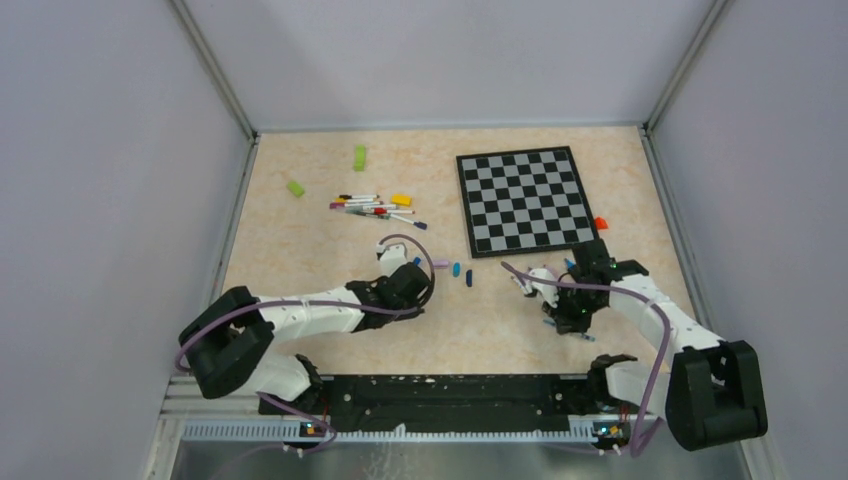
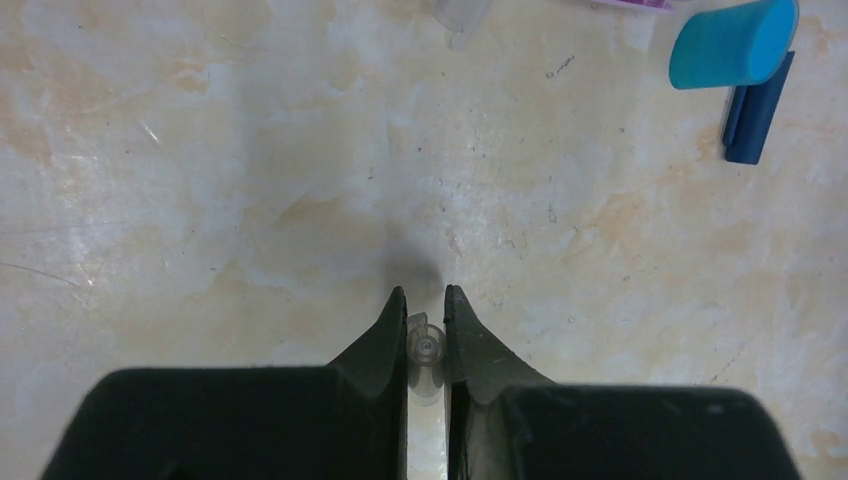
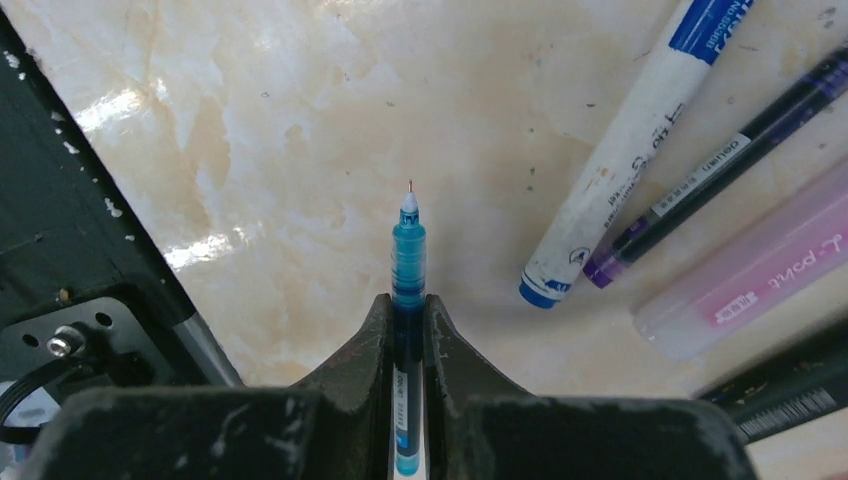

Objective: Open the pen caps
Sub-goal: Place the pen at the center of the board.

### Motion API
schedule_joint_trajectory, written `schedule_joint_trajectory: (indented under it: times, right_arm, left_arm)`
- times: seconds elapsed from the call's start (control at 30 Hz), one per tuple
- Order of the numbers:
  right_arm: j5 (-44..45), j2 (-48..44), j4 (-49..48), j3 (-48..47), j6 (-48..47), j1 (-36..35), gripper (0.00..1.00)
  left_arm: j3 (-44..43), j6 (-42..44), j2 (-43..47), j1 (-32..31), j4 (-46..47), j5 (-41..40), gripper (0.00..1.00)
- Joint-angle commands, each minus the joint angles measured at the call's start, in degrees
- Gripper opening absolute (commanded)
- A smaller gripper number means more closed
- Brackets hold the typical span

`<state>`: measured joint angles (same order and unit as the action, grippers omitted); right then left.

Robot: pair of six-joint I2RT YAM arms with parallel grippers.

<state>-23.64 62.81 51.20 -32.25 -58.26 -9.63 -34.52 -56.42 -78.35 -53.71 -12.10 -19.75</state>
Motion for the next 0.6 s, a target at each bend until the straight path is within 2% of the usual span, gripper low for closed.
schedule_joint_trajectory:
  times: [0.0,0.3,0.43,0.57]
  right_arm:
    - [4.2,2.5,-5.2,0.1,5.0,-3.5,0.06]
    - [6.6,5.9,-6.6,0.1,7.9,-4.8,0.19]
    - [6.8,5.9,-6.6,0.0,8.4,-4.8,0.28]
    - [7.0,5.6,-6.6,-0.2,8.8,-4.8,0.30]
  left_arm:
    - [-2.6,-3.4,-2.3,0.0,-1.9,-2.0,0.13]
    - [-3.6,-3.7,-4.1,0.0,-3.0,-1.4,0.37]
    - [-4.0,-3.0,-4.4,0.2,-3.2,-1.1,0.40]
    - [-4.6,-2.3,-4.2,0.2,-3.2,-0.6,0.41]
